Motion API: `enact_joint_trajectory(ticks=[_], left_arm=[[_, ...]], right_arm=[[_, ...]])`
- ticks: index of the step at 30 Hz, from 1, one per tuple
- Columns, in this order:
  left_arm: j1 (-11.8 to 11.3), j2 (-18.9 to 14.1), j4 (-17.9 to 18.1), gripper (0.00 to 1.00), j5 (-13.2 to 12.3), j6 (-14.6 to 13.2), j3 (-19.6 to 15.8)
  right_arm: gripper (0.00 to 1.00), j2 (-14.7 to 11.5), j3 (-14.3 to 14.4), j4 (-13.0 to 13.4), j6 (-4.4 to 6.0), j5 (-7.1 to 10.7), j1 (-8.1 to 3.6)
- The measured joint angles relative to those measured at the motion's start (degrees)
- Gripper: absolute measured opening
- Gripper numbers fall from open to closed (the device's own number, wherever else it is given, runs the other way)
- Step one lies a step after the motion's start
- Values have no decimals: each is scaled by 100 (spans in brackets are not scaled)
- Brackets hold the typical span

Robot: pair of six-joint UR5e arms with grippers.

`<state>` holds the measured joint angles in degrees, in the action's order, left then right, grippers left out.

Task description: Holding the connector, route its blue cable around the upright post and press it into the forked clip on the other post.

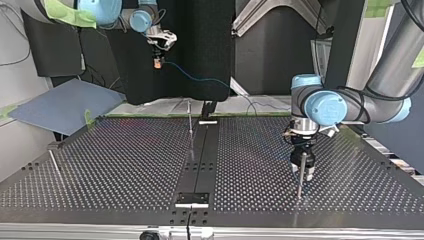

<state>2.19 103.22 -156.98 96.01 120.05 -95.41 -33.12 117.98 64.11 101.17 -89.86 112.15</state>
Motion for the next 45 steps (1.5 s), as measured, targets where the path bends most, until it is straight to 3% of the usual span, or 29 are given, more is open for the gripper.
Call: enact_joint_trajectory(ticks=[7,13,21,29,35,45], left_arm=[[8,3,0,100,-3,0,3],[10,3,-7,100,-6,0,2],[11,4,-17,100,-9,0,5],[11,3,-17,100,-9,0,3],[11,5,-17,100,-1,-1,5],[11,3,-37,100,0,1,5]], right_arm=[[0,-407,35,67,-227,345,-52],[0,-716,162,240,-391,442,-73],[0,-1126,245,395,-337,464,-209],[0,-1513,262,406,-522,465,-278],[0,-1432,264,531,-458,466,-332],[0,-1364,265,547,-443,464,-384]])
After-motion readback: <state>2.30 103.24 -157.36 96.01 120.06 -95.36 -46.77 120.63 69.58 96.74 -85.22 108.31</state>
